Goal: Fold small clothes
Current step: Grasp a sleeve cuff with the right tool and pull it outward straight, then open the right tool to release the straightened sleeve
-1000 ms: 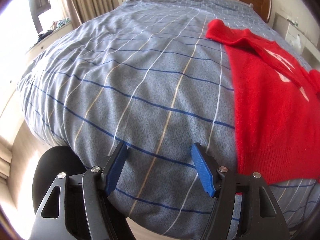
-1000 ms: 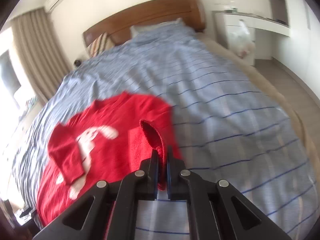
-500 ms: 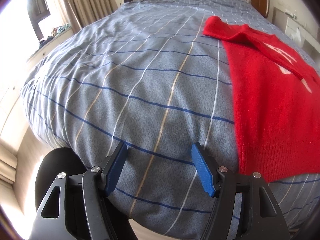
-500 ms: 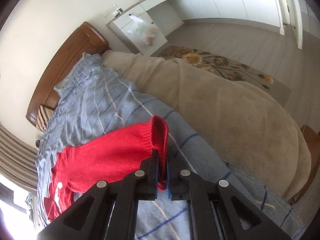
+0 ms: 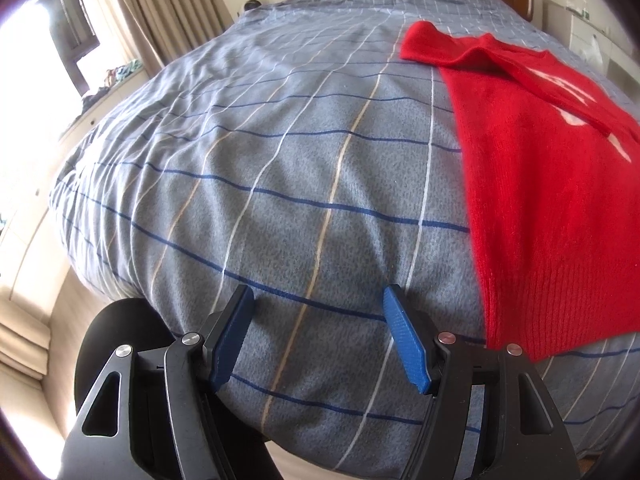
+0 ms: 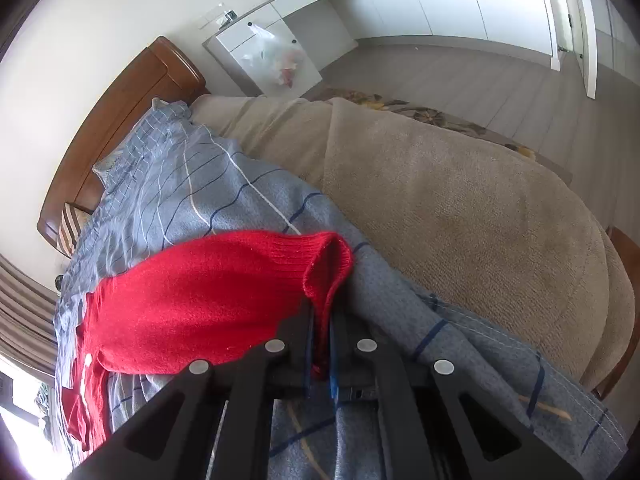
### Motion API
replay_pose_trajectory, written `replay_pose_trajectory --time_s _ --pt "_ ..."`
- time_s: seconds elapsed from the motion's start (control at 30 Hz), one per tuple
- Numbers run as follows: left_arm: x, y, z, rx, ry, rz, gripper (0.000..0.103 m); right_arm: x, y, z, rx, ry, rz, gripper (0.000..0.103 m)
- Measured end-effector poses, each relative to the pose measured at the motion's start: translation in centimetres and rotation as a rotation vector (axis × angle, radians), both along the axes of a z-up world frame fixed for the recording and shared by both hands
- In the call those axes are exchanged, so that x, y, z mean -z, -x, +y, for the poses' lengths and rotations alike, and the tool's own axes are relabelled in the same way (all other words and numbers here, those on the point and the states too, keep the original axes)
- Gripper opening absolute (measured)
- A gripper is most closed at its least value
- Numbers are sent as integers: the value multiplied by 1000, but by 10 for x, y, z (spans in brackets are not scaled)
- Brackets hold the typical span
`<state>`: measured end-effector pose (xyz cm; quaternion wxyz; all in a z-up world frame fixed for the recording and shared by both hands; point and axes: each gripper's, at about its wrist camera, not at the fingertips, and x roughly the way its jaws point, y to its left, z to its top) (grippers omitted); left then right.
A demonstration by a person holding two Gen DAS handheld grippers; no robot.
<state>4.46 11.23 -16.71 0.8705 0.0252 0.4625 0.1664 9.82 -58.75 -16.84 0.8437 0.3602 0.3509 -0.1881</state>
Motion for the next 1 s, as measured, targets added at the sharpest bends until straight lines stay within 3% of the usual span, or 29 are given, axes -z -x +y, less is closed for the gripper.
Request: replay_pose_trajectory --time_s 0.23,0.4,0.5,0.57,0.7,0.83,0.93,1.0 --pt "1 0 3 -19 -9 5 79 0 4 -2 -3 -8 -25 3" --pt "1 -1 10 -34 32 14 82 -3 7 0 -1 6 -33 4" --pt "-5 2 10 -21 32 26 82 -13 16 4 22 42 -19 13" --pt "-18 1 4 23 -18 12 82 -23 32 5 58 82 0 21" --pt "-76 -17 -32 229 -171 -146 82 -49 69 18 116 231 51 56" --pt "-120 -53 -106 558 -267 -248 91 -76 96 55 42 315 -12 58" --pt "-111 -81 -167 817 -342 -200 90 -78 106 90 -37 314 -48 58" --pt "-92 -102 -196 924 -390 -138 80 -73 108 111 -89 297 -59 58"
